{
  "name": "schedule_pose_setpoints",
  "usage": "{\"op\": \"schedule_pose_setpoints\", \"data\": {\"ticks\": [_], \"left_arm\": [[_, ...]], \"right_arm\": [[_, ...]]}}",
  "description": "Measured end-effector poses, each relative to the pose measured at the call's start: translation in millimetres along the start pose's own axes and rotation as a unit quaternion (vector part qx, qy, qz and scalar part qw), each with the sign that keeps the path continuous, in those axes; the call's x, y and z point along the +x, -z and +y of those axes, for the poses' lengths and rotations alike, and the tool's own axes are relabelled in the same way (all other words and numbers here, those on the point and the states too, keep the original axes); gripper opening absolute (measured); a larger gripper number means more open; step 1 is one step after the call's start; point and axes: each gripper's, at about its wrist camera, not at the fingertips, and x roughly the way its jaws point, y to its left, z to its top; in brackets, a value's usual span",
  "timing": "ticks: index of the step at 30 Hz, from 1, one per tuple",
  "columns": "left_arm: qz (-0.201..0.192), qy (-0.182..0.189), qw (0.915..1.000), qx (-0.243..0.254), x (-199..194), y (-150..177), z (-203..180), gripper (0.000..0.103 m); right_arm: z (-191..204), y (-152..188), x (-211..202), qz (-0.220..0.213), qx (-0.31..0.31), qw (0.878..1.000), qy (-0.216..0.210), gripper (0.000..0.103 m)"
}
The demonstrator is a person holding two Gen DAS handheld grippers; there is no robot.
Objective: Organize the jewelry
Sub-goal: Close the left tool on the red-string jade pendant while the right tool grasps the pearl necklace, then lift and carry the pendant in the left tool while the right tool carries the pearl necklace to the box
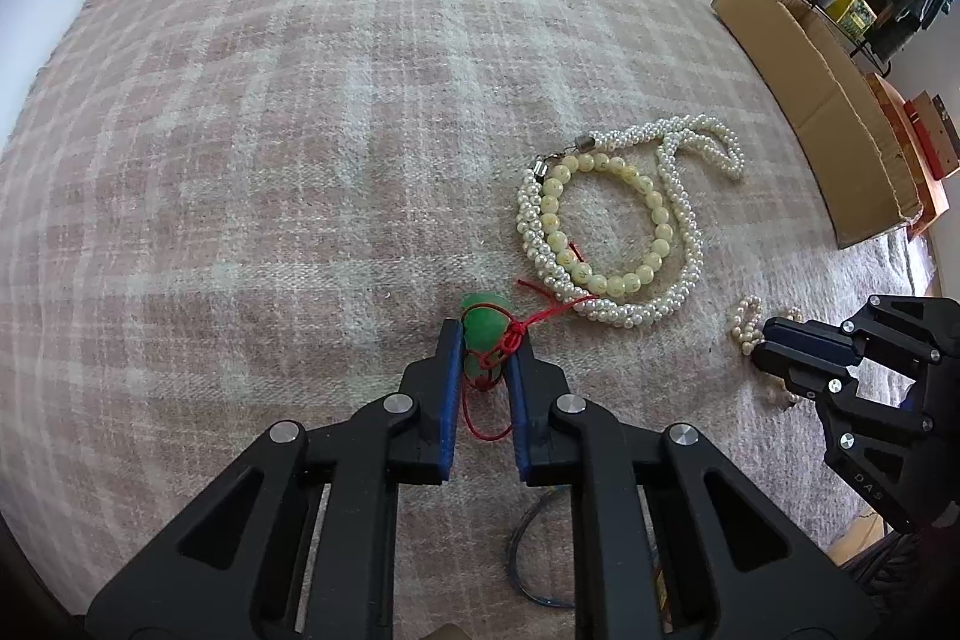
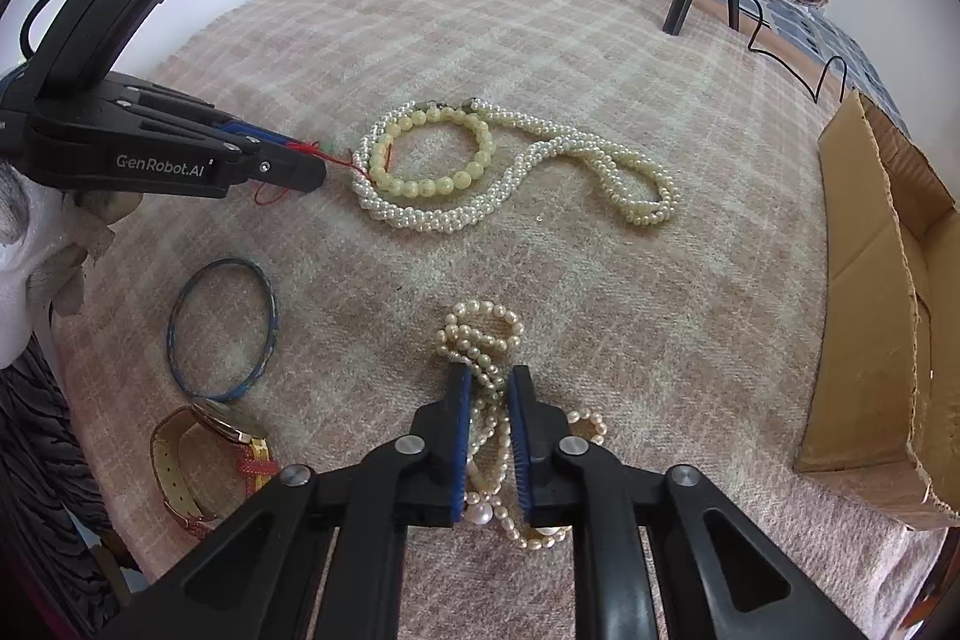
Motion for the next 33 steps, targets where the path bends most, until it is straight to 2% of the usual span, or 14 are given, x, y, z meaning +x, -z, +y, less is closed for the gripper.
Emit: {"op": "schedule_pose_setpoints", "data": {"ticks": [3, 10, 16, 22, 33], "left_arm": [[-0.002, 0.006, 1.0000, -0.006, -5, 1, 7, 0.013], [-0.009, 0.009, 0.9998, -0.012, -13, 2, 7, 0.012], [-0.017, 0.012, 0.9997, -0.013, -19, 3, 5, 0.012], [-0.028, 0.018, 0.9993, -0.017, -30, 3, 8, 0.012], [-0.056, 0.023, 0.9980, -0.019, -59, 6, 8, 0.012]], "right_arm": [[-9, -1, -2, -0.007, 0.033, 0.999, -0.031, 0.002], [-29, 0, -9, -0.026, 0.105, 0.990, -0.089, 0.001], [-26, -2, -13, -0.036, 0.101, 0.990, -0.087, 0.001], [-37, -6, -39, -0.074, 0.129, 0.984, -0.098, 0.001], [-42, -13, -78, -0.123, 0.137, 0.979, -0.090, 0.001]]}}
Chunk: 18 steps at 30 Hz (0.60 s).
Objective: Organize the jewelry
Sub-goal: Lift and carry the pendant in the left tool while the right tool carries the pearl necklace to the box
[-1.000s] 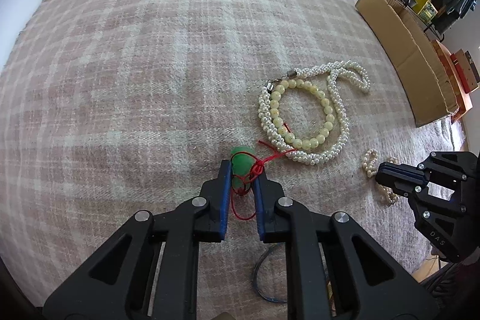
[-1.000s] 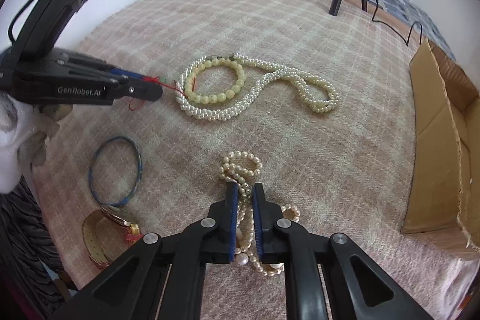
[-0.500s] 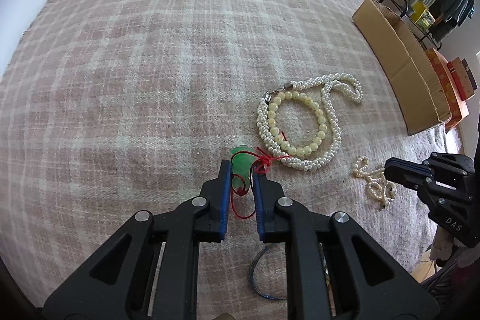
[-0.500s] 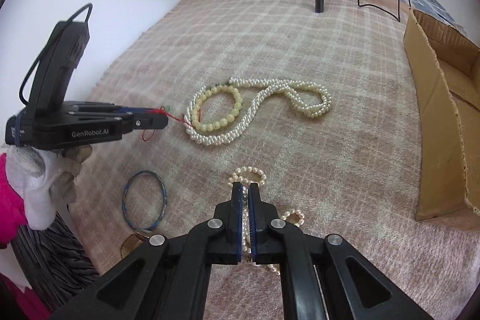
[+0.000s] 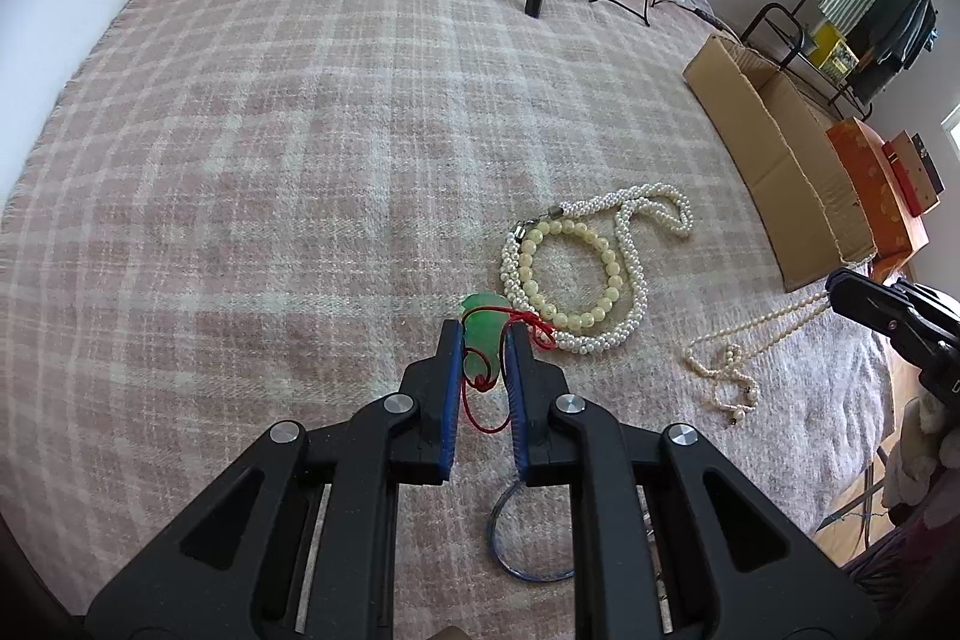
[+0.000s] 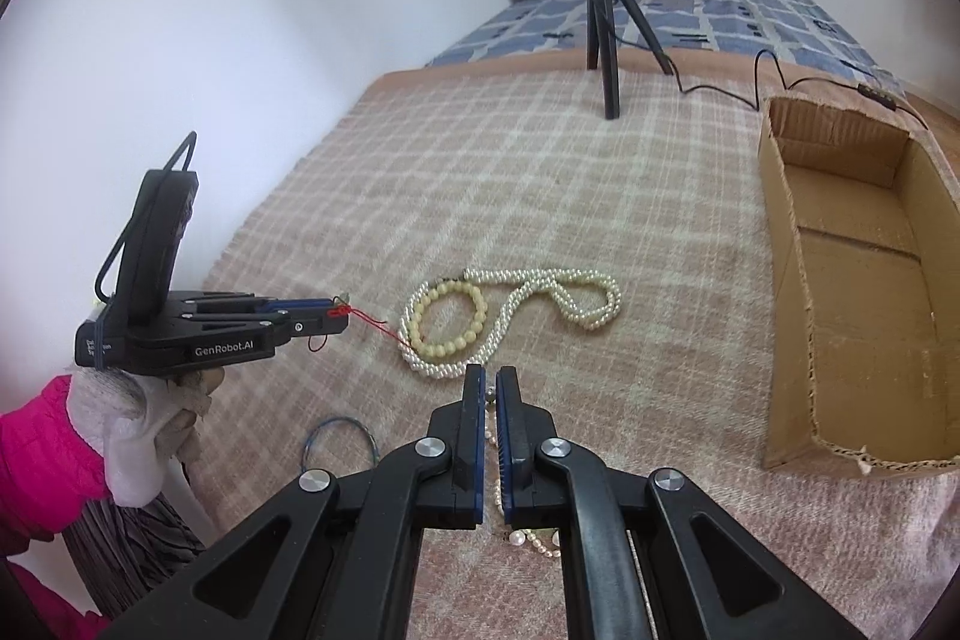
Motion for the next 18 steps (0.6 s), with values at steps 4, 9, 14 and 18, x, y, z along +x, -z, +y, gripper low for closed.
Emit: {"op": "schedule_pose_setpoints", "data": {"ticks": [4, 9, 14, 18], "left_arm": [[-0.013, 0.007, 0.9999, 0.001, -12, 0, -3, 0.012], [-0.022, 0.012, 0.9997, 0.003, -20, -2, -9, 0.012], [-0.030, 0.016, 0.9994, 0.002, -28, -3, -11, 0.012], [-0.039, 0.021, 0.9990, 0.007, -36, -5, -17, 0.012]], "right_arm": [[8, -4, -17, -0.020, -0.005, 1.000, -0.002, 0.001], [21, -12, -46, -0.055, -0.014, 0.998, -0.006, 0.001], [28, -16, -73, -0.090, -0.016, 0.996, -0.005, 0.001], [27, -20, -87, -0.108, -0.015, 0.994, 0.000, 0.001]]}}
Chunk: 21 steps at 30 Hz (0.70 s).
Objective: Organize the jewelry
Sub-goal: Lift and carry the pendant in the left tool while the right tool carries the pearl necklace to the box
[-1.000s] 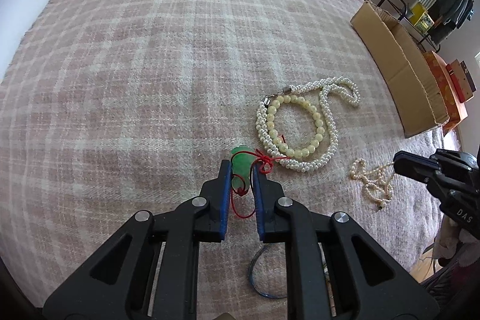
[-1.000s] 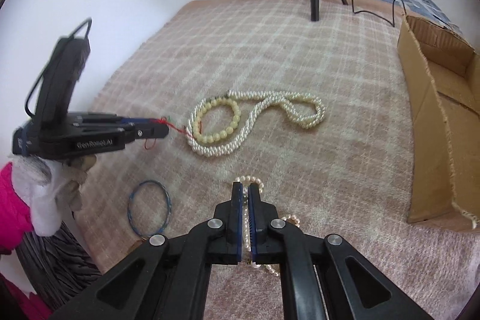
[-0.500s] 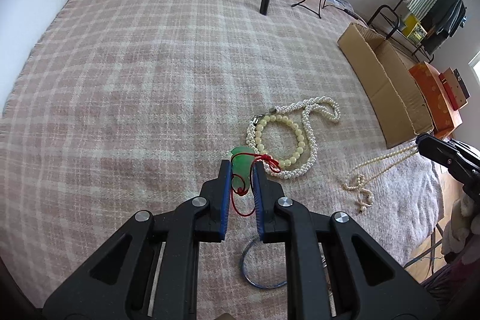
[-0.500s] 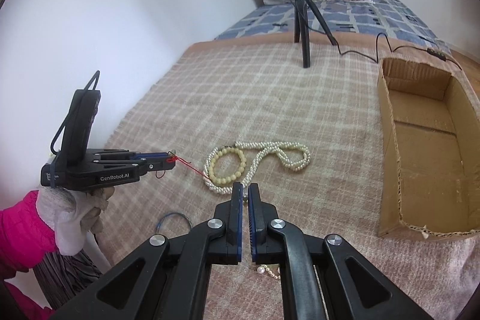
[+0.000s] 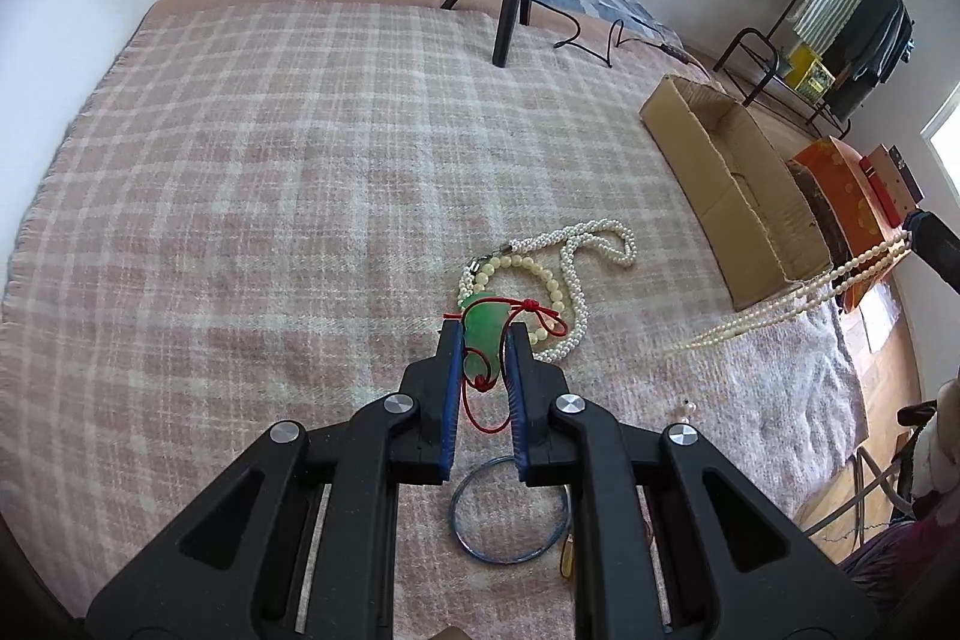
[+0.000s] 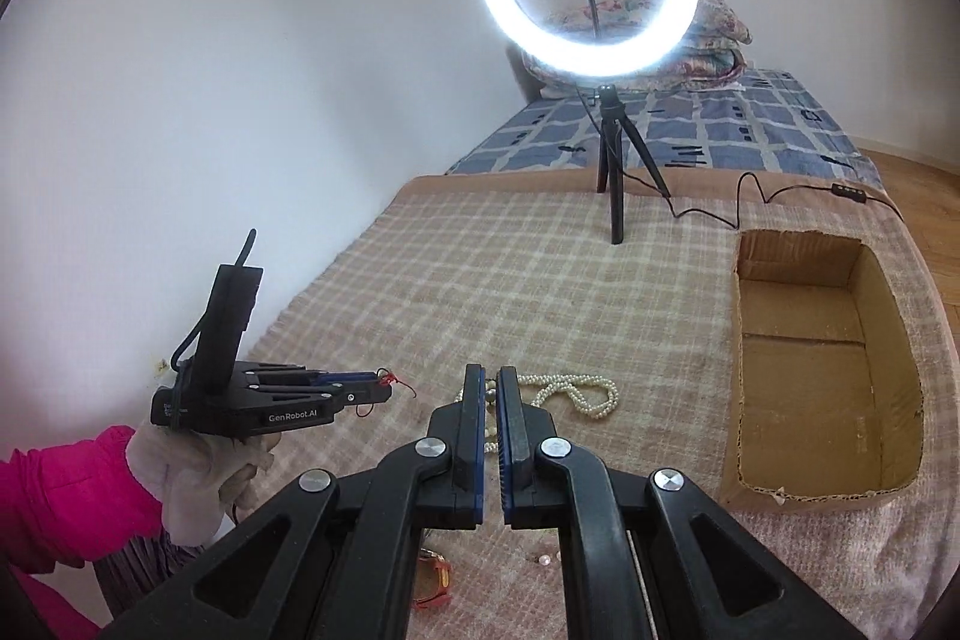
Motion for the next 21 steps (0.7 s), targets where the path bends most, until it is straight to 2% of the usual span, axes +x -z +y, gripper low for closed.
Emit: {"op": "schedule_pose_setpoints", "data": {"ticks": [11, 21], "left_arm": [[-0.024, 0.027, 0.9991, 0.023, -14, -14, -35, 0.012], [-0.037, 0.074, 0.9948, 0.059, -19, -29, -97, 0.012]], "right_arm": [[-14, -25, -36, -0.055, 0.006, 0.998, 0.019, 0.001], [-41, -60, -74, -0.117, 0.013, 0.991, 0.056, 0.001]]}}
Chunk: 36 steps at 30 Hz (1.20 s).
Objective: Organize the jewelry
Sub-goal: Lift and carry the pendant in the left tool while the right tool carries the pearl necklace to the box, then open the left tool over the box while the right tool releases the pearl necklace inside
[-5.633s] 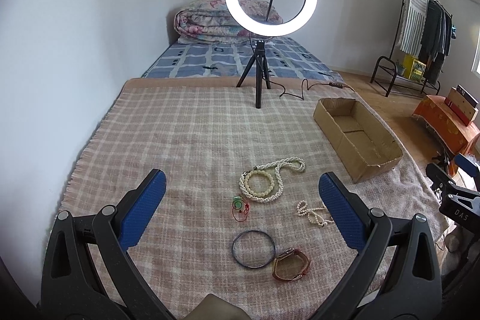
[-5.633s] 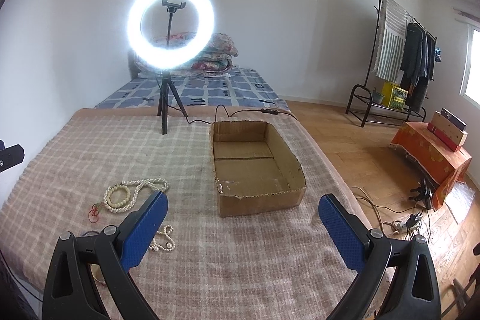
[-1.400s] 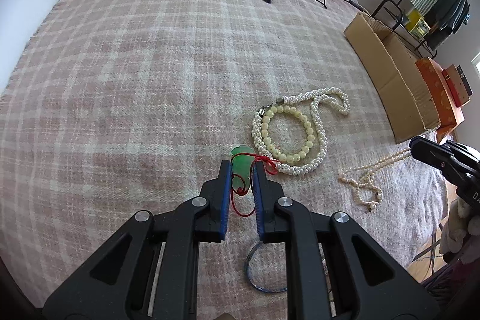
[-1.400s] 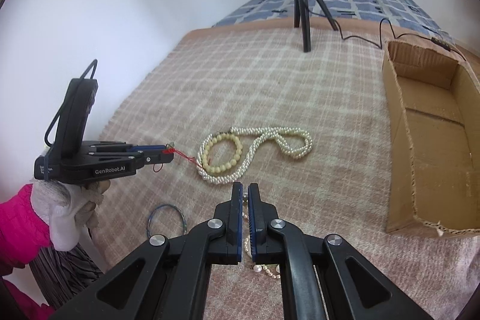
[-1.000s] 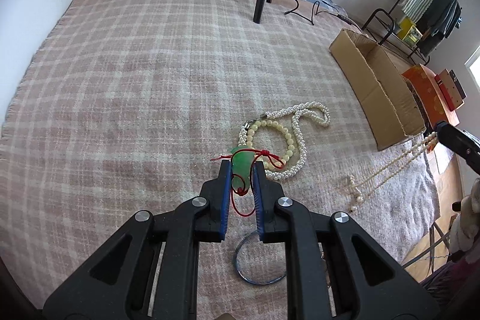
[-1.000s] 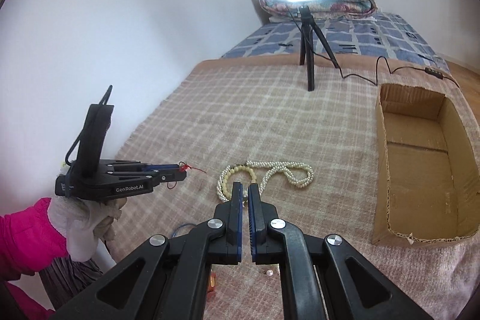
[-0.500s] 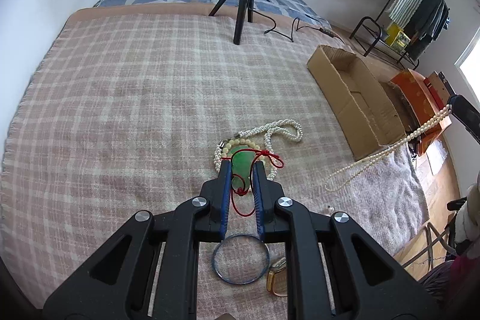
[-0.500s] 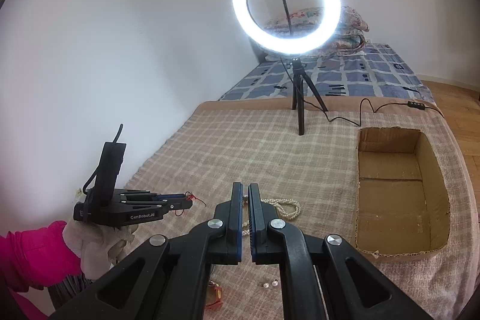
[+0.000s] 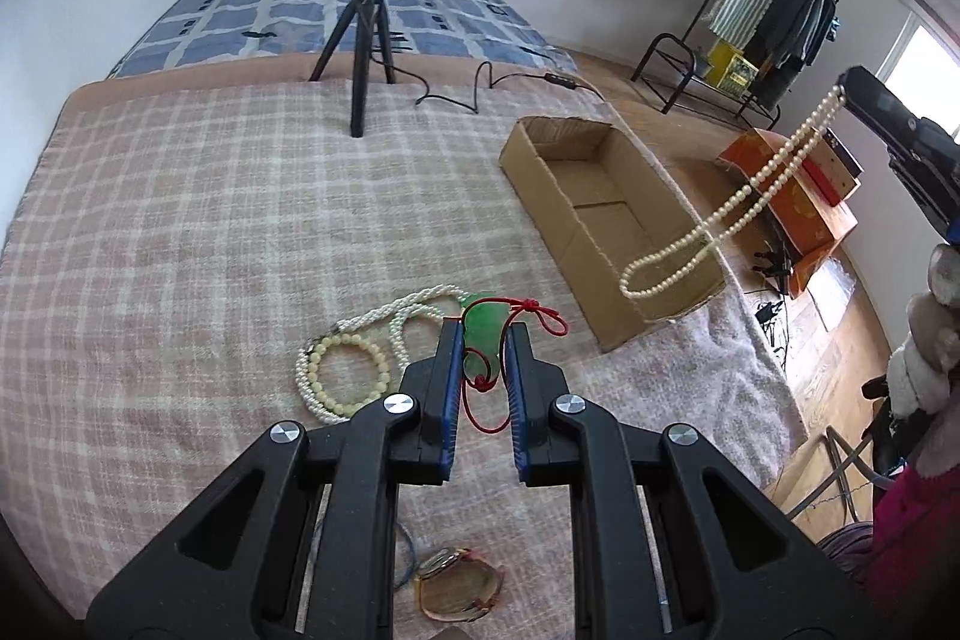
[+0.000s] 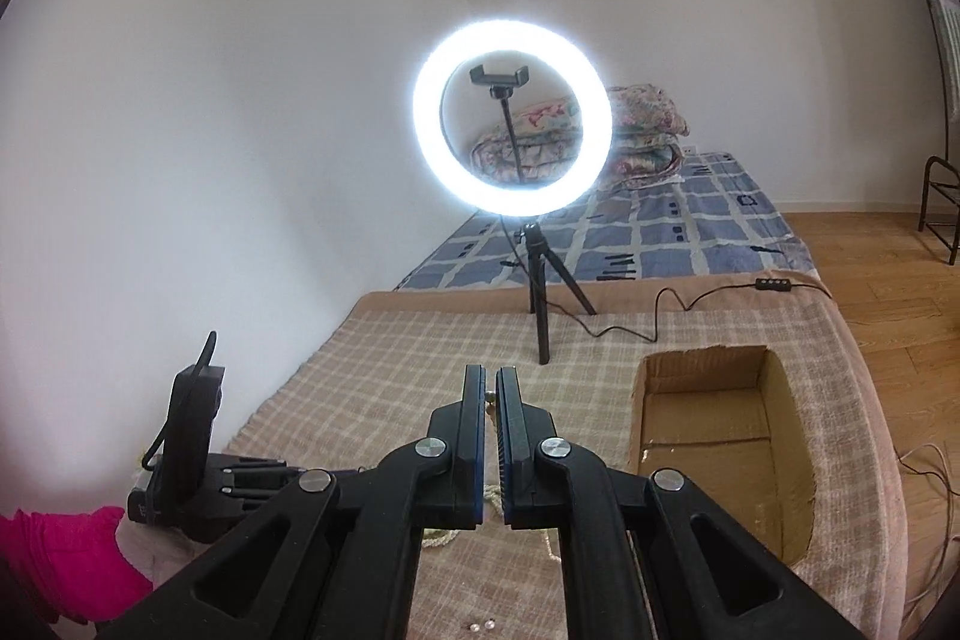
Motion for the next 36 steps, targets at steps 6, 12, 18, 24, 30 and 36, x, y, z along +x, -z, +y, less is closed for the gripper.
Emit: {"op": "schedule_pose_setpoints", "data": {"ticks": [6, 12, 18, 24, 30, 36], "left_arm": [[-0.002, 0.028, 0.9995, 0.014, 13, -16, -37, 0.012], [0.002, 0.047, 0.9979, 0.045, 36, -32, -83, 0.012], [0.012, 0.060, 0.9963, 0.061, 69, -44, -118, 0.012], [0.032, 0.065, 0.9957, 0.058, 106, -46, -129, 0.012], [0.056, 0.066, 0.9951, 0.048, 140, -40, -134, 0.012], [0.065, 0.063, 0.9944, 0.055, 162, -35, -144, 0.012]], "right_arm": [[-23, -21, -5, -0.014, -0.016, 0.999, 0.042, 0.001], [-51, -33, 5, -0.009, -0.023, 0.997, 0.077, 0.001], [-77, -37, 28, 0.008, -0.034, 0.993, 0.114, 0.001], [-111, -36, 61, 0.033, -0.020, 0.990, 0.134, 0.001], [-145, -30, 90, 0.048, 0.008, 0.989, 0.140, 0.001], [-176, -14, 125, 0.075, 0.040, 0.986, 0.143, 0.001]]}}
